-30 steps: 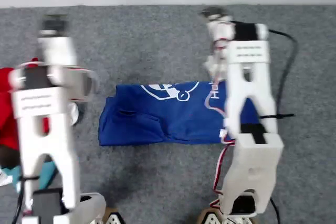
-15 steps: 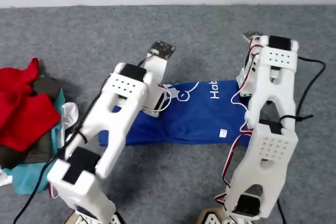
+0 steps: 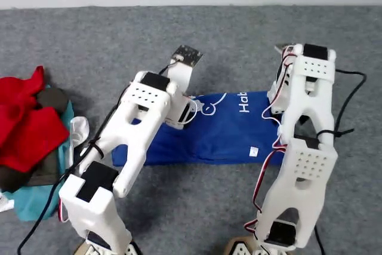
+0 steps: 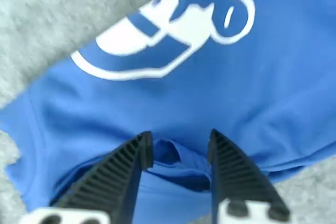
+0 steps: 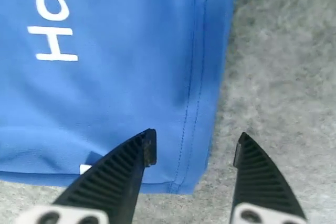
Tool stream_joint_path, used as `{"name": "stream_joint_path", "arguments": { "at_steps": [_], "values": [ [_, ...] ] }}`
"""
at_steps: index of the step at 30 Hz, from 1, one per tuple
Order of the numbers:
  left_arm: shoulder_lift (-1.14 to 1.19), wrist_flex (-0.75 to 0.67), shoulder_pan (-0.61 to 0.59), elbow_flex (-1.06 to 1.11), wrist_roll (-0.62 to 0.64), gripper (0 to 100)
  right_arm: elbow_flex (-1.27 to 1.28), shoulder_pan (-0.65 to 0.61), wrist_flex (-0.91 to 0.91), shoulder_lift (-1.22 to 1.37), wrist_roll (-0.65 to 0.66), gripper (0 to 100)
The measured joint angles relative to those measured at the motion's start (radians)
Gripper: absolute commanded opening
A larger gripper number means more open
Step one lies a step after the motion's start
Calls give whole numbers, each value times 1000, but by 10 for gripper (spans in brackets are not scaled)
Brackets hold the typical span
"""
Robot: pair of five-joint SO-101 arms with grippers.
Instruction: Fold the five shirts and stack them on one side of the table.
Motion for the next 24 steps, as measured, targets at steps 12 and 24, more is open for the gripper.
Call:
{"name": "stream_joint_path", "arguments": {
  "at_steps": [12, 24],
  "values": [
    [0, 269, -61, -331, -5, 176, -5, -18, -14, 123, -5, 150],
    [0, 351, -233, -463, -5, 175, -2, -23, -14, 126, 43, 9]
  ]
}}
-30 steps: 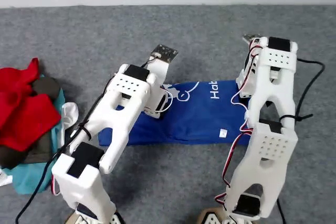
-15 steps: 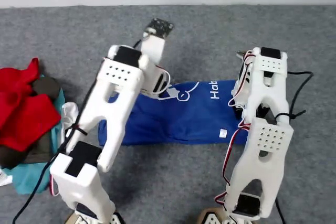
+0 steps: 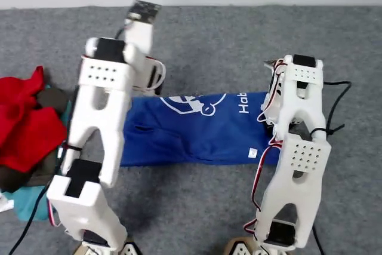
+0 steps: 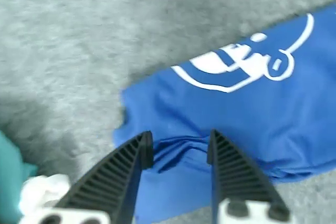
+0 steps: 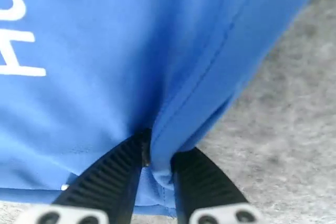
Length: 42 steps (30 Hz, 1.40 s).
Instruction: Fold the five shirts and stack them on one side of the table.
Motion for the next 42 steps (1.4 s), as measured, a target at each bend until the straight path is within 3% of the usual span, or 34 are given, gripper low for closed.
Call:
{"name": "stream_joint_path", "arguments": {
  "at_steps": [12, 19, 32, 37, 42],
  "values": [
    [0, 69, -216, -152, 0, 175, 6, -74, 14, -167, 3, 9],
    [0, 69, -313, -152, 0, 175, 6, -281, 14, -293, 8, 9],
    [0, 69, -459, -152, 0, 175, 6, -692, 14, -301, 9, 9],
    [0, 69, -460, -152, 0, 175, -11, -786, -3, -301, 9, 9],
    [0, 69, -460, -149, 0, 175, -120, -795, -8, -301, 9, 9]
  ]
}}
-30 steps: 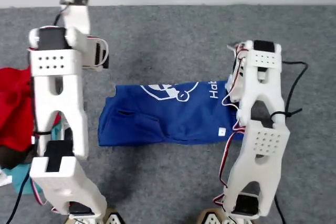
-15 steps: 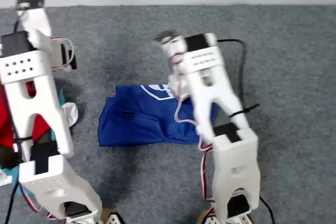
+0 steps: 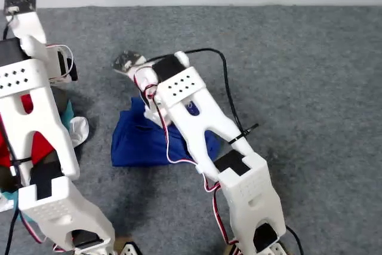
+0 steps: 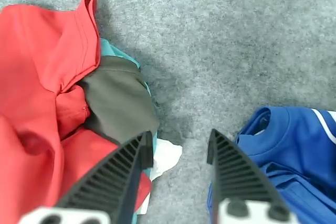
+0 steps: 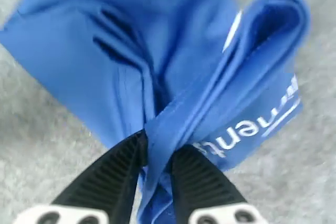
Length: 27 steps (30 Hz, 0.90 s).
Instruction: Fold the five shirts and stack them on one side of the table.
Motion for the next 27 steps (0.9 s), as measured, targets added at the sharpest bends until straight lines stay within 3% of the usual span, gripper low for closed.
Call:
{"name": "stream_joint_path", "arguments": {
  "at_steps": [21, 27],
  "values": [
    [0, 0, 0, 29, 0, 175, -100, -100, -129, 92, -123, 10],
    [0, 0, 0, 29, 0, 175, -101, -155, -158, 163, -127, 191]
  ]
}}
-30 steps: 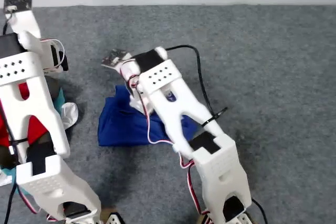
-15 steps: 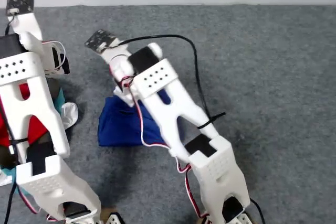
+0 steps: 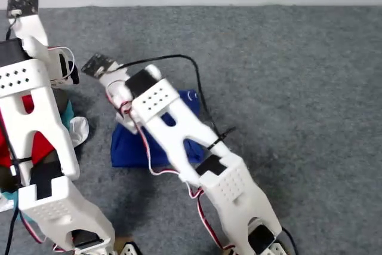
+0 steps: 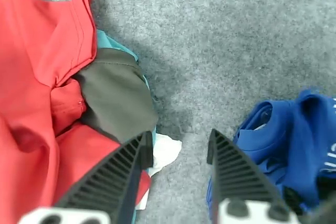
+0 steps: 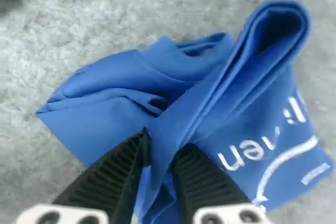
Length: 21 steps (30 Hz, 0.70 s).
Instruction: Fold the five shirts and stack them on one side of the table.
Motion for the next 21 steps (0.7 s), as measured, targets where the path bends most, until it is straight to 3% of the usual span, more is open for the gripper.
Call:
{"name": "stream_joint_path", "arguments": {
  "at_steps": [3, 12, 21],
  "values": [
    [0, 0, -6, 0, 0, 175, 0, -32, -3, 28, -3, 255],
    [0, 0, -6, 0, 0, 175, -180, -15, 117, 26, 28, 260],
    [0, 0, -77, 0, 0, 175, -292, 253, 178, 17, 74, 260]
  ]
}}
